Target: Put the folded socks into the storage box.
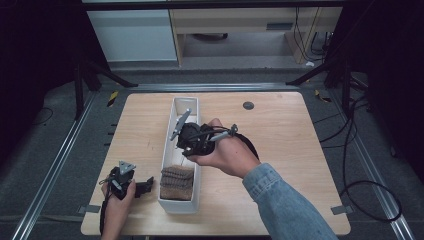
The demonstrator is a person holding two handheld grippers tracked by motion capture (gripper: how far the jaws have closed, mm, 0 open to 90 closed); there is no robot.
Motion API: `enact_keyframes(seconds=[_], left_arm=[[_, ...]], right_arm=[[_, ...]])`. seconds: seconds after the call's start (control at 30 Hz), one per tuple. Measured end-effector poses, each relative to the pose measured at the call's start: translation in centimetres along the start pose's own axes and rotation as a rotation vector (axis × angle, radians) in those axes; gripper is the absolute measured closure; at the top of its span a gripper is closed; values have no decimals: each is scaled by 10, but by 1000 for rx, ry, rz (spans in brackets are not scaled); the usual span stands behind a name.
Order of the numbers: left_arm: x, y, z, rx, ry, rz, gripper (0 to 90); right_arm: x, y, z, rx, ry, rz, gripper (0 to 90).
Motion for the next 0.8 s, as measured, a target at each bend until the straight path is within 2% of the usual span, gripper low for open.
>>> enact_keyframes(seconds=[0.17,0.47,0.6,0.8], left_arm=[[0,0,0,0,0,2,0],[0,0,0,1,0,0,0],[0,0,0,-1,0,1,0],[0,0,0,-3,3,1,0]], right_arm=[[3,-9,5,-12,-3,28,861],[11,-20,10,-12,-3,61,900],[17,-28,6,1,-7,96,900],[23,-36,2,4,-16,120,900]])
Point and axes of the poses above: each handheld gripper's, and its own axes: y roughly backward along the jaws, z roughly out of its top, x roughly to its left, the point moved 10 cm from there along -y, roughly forward along the jaws, and after that the axes turned 1 degree about x, right-handed, at the moved point
